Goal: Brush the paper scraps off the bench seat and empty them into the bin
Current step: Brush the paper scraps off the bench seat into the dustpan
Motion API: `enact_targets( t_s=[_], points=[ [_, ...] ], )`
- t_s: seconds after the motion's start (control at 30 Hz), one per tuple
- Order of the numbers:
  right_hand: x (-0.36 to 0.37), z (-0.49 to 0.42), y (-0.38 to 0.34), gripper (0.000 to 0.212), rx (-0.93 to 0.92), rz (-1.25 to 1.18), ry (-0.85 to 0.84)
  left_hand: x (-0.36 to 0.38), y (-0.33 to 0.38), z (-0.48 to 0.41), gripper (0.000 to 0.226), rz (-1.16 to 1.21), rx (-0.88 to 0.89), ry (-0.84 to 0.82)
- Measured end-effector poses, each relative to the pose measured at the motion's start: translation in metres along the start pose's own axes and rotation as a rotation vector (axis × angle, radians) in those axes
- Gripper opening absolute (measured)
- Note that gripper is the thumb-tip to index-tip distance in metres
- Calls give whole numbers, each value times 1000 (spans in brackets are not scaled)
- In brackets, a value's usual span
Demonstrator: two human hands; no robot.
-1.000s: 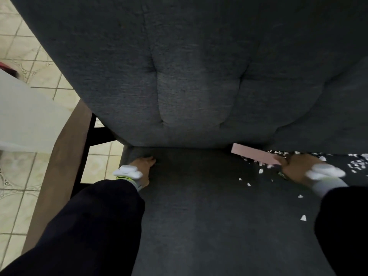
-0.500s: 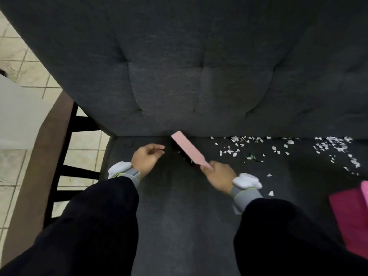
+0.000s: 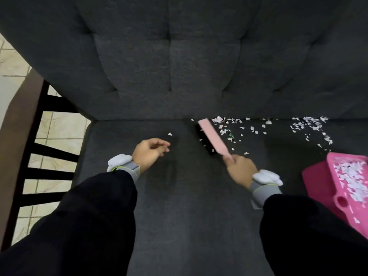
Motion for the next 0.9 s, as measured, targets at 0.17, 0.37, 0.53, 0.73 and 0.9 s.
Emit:
enact_targets(
  t_s=[0.17, 0.37, 0.53, 0.73, 0.9],
  points=[
    [45, 31, -55, 39, -153, 26, -75, -3, -1, 7, 23, -11, 21, 72],
    [60, 38, -110, 38, -122, -15, -206, -20, -2, 14, 22, -44, 23, 131],
    [26, 16, -53, 36, 107, -36, -34, -29, -2, 18, 26, -57, 4, 134],
    [-2, 2, 12, 39, 145, -72, 29, -23, 5, 24, 25, -75, 18, 96],
    [17, 43, 7, 46, -160, 80, -64, -8, 3, 31, 27, -55, 23, 82]
  ],
)
Point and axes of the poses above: each hand's wrist, its own z-axis away from the middle knuckle, its own x-axis out of the palm, y = z × x, the point moved 1 cm from there along -z, towards the middle knuckle, and after that the axes turned 9 degrees about x, right-handed, at the moved point
